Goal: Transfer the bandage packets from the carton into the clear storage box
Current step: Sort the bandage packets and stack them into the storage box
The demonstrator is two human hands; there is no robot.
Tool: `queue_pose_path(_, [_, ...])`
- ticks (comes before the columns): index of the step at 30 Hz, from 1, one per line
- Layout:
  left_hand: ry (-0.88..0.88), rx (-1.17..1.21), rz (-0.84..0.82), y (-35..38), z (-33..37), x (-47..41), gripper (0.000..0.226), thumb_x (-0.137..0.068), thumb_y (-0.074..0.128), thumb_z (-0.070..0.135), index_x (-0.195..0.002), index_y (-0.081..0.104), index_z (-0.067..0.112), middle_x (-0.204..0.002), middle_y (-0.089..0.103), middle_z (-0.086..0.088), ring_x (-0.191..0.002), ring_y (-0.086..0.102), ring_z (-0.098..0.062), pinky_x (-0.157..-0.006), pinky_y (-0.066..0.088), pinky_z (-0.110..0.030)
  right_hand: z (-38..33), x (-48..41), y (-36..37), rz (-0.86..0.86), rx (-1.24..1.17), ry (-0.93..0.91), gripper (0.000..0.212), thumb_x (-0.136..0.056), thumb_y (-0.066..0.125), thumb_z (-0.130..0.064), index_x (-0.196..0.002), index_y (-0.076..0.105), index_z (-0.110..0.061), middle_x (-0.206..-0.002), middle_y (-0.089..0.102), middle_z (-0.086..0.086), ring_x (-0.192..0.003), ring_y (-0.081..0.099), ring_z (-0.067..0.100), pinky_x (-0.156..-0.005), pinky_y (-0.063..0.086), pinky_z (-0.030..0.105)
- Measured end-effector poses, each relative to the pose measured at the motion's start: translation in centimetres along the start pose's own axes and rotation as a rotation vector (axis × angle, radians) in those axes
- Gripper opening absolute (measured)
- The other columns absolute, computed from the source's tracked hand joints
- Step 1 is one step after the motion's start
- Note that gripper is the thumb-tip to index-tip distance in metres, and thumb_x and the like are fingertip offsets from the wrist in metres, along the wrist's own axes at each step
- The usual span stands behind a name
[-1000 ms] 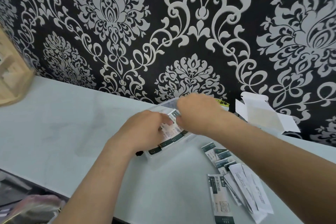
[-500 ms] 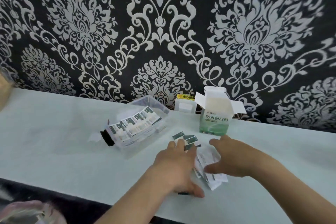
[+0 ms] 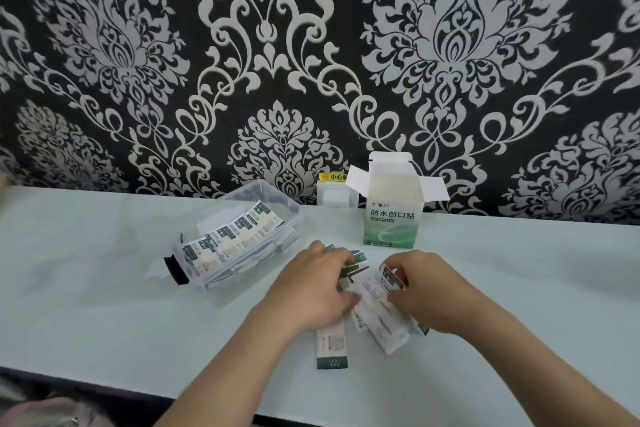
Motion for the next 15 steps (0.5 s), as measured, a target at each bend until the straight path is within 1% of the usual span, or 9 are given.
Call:
queue_pose_path(1, [-0.003, -0.014, 0.014, 0.0, 0.1, -0.1, 0.062, -0.081, 0.064, 0.054, -0.136, 0.042, 0.035, -0.125, 0.045, 0.004, -0.119, 0.042, -0.018, -0.091, 0.039, -0.03, 0.1, 0.1, -0.1, 0.026, 0.02, 0.003, 0.009, -0.081, 0.055, -0.011, -0.081, 0.061, -0.017, -0.077, 0.058, -0.002, -0.079, 0.058, 0.022, -0.053, 0.037, 0.024])
queue_pose_path(2, [-0.006, -0.031, 0.006, 0.1, 0.4, -0.3, 0.068, -0.078, 0.063, 0.061, -0.137, 0.04, 0.034, -0.129, 0.045, 0.005, -0.122, 0.039, -0.019, -0.094, 0.04, -0.034, 0.2, 0.2, -0.2, 0.046, 0.033, 0.009, 0.011, -0.08, 0.054, -0.011, -0.071, 0.056, -0.017, -0.073, 0.057, -0.001, -0.076, 0.057, 0.023, -0.051, 0.036, 0.023])
queue_pose_path(3, [-0.01, -0.053, -0.017, 0.4, 0.6, -0.5, 0.076, -0.074, 0.062, 0.067, -0.137, 0.038, 0.033, -0.133, 0.044, 0.006, -0.124, 0.037, -0.02, -0.096, 0.041, -0.037, 0.3, 0.3, -0.2, 0.063, 0.038, 0.017, 0.014, -0.08, 0.054, -0.012, -0.067, 0.053, -0.018, -0.072, 0.056, 0.0, -0.073, 0.056, 0.024, -0.05, 0.036, 0.023])
queue_pose_path(4, [-0.016, -0.083, -0.044, 0.8, 0.8, -0.6, 0.081, -0.071, 0.063, 0.07, -0.138, 0.036, 0.033, -0.135, 0.043, 0.006, -0.126, 0.036, -0.021, -0.097, 0.041, -0.039, 0.3, 0.4, -0.4, 0.082, 0.042, 0.026, 0.014, -0.081, 0.053, -0.013, -0.068, 0.053, -0.018, -0.073, 0.057, 0.001, -0.072, 0.055, 0.024, -0.051, 0.038, 0.025])
queue_pose_path(7, [-0.023, -0.113, -0.051, 1.3, 1.3, -1.2, 0.086, -0.068, 0.068, 0.069, -0.139, 0.036, 0.034, -0.137, 0.042, 0.007, -0.128, 0.033, -0.02, -0.098, 0.04, -0.039, 0.3, 0.5, -0.5, 0.14, 0.085, 0.033, 0.008, -0.084, 0.052, -0.019, -0.08, 0.059, -0.015, -0.083, 0.064, 0.004, -0.079, 0.06, 0.027, -0.067, 0.049, 0.033])
queue_pose_path(9, [-0.02, -0.055, -0.019, 1.2, 1.4, -1.6, 0.08, -0.069, 0.072, 0.062, -0.138, 0.041, 0.034, -0.135, 0.043, 0.006, -0.127, 0.033, -0.018, -0.1, 0.039, -0.035, 0.3, 0.5, -0.3, 0.169, 0.086, 0.025, 0.011, -0.087, 0.049, -0.021, -0.085, 0.057, -0.015, -0.083, 0.065, 0.005, -0.079, 0.061, 0.028, -0.071, 0.05, 0.036])
queue_pose_path(11, [-0.026, 0.009, 0.005, 1.0, 1.4, -2.0, 0.07, -0.072, 0.076, 0.054, -0.133, 0.047, 0.035, -0.128, 0.045, 0.004, -0.123, 0.038, -0.018, -0.098, 0.038, -0.031, 0.5, 0.4, 0.0, 0.194, 0.077, 0.015, 0.01, -0.091, 0.046, -0.023, -0.086, 0.053, -0.016, -0.084, 0.065, 0.005, -0.08, 0.061, 0.029, -0.071, 0.05, 0.037])
queue_pose_path(13, [-0.042, 0.079, 0.027, 0.9, 1.5, -2.1, 0.057, -0.074, 0.078, 0.044, -0.125, 0.052, 0.035, -0.119, 0.046, 0.004, -0.115, 0.046, -0.017, -0.089, 0.038, -0.027, 0.8, 0.3, 0.1, 0.218, 0.059, 0.004, 0.007, -0.093, 0.045, -0.023, -0.088, 0.049, -0.02, -0.086, 0.067, 0.003, -0.08, 0.062, 0.029, -0.072, 0.051, 0.039])
queue_pose_path(15, [-0.06, 0.131, 0.085, 0.6, 1.4, -2.1, 0.043, -0.078, 0.077, 0.035, -0.116, 0.056, 0.034, -0.109, 0.049, 0.008, -0.102, 0.051, -0.015, -0.08, 0.037, -0.024, 1.0, 0.2, 0.1, 0.231, 0.03, -0.005, 0.005, -0.092, 0.043, -0.021, -0.09, 0.048, -0.022, -0.084, 0.068, 0.002, -0.077, 0.064, 0.028, -0.071, 0.053, 0.042])
Point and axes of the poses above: each hand's wrist, its own x-axis away from the middle knuckle, its own y-axis out of the palm, z = x × y, the point moved 3 cm from there along -x, towards the middle knuckle
